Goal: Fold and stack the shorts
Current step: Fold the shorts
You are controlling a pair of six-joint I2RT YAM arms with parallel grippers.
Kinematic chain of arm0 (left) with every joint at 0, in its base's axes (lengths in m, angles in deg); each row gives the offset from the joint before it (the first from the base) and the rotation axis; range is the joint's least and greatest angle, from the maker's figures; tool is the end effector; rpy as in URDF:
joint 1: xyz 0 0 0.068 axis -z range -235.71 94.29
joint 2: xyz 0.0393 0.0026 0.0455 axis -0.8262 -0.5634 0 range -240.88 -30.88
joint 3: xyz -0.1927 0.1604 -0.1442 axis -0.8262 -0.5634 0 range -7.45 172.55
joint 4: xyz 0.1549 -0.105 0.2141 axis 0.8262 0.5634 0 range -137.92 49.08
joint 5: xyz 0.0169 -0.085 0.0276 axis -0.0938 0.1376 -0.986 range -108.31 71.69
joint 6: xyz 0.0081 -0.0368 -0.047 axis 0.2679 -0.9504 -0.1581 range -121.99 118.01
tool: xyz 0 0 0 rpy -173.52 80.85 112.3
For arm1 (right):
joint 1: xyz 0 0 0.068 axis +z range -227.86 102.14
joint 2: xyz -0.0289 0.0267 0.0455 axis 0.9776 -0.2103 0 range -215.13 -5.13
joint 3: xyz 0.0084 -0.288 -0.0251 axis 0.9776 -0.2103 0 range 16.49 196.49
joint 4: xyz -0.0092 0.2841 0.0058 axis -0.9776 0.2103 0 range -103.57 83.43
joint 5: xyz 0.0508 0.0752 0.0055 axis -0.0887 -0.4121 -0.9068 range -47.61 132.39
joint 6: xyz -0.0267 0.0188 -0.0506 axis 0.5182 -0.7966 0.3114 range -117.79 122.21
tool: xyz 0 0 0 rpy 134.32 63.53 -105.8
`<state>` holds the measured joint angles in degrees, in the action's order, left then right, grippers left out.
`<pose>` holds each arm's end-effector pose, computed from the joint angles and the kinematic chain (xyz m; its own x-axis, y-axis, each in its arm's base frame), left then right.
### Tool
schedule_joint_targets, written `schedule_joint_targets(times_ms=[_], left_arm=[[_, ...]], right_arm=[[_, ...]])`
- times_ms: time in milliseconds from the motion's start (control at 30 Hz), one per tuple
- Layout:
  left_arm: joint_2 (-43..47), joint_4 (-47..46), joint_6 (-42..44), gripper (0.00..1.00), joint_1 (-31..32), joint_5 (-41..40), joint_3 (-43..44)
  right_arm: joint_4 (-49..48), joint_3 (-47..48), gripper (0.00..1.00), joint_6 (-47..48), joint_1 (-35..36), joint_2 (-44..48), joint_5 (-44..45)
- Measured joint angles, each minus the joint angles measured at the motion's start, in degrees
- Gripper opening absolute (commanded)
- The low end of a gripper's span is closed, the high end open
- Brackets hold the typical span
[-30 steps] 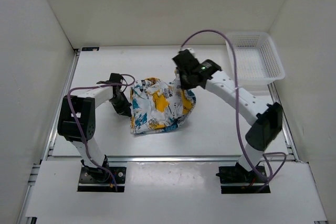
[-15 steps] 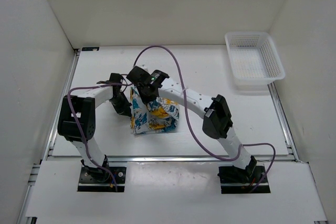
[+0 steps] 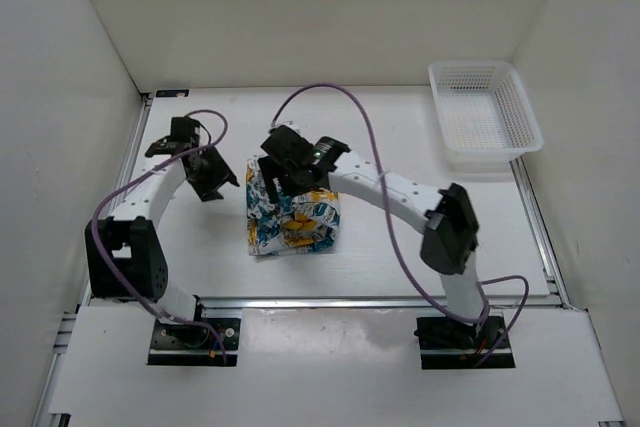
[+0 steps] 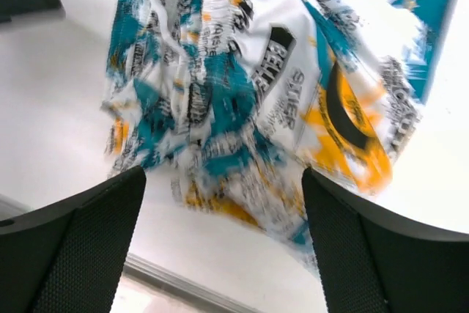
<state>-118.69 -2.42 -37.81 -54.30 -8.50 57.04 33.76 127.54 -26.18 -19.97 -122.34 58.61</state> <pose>0.3226 -0.0156 0.2327 -0.8060 -0.5570 -0.2002 -0.4759 0.8110 -0.3403 0.2721 0.4102 0.3002 -0.7206 -0.2893 -0.6301 -0.4346 0.8966 0.0852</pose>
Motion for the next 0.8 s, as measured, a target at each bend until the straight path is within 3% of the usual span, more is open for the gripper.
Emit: schedule_joint_targets(times_ms=[67,100,133,167,333,500,733,767,800], left_arm=[[1.97,1.18,0.5,0.28,0.15,-0.31,3.23],[2.71,1.49,1.11,0.18,0.61,-0.44,4.83],[3.41,1.7,1.66,0.11,1.33,-0.42,6.27],[3.69,1.95,1.9,0.11,2.14,-0.42,7.3],[0.66,2.69,2.58,0.11,7.67,0.13,11.45],[-10.58,2.12,2.8,0.11,12.09,0.33,15.69],[-26.01,1.44,3.54,0.11,12.57,-0.26,18.25],[-27.08,1.6,3.76,0.11,12.5,-0.33,18.25],[-27.5,1.73,3.96,0.11,12.46,-0.33,18.25]], right_arm=[[-1.86,-6.49,0.45,-0.39,-0.02,7.15,0.59],[-3.1,-9.84,0.22,-1.11,-0.2,10.8,0.9],[-3.91,-12.57,0.15,-1.14,-0.48,13.75,1.11],[-4.35,-15.1,0.1,-1.92,-1.03,16.46,1.11],[-8.5,-22.1,0.04,-3.56,-6.03,18.69,-2.56],[-12.09,-24.9,0.0,-4.13,-7.26,10.1,-7.23],[-15.96,-28.57,0.0,-4.74,-6.75,1.68,-11.56],[-16.09,-28.85,0.03,-4.87,-6.75,1.7,-11.72],[-16.09,-29.0,0.14,-4.94,-6.75,2.23,-11.67]])
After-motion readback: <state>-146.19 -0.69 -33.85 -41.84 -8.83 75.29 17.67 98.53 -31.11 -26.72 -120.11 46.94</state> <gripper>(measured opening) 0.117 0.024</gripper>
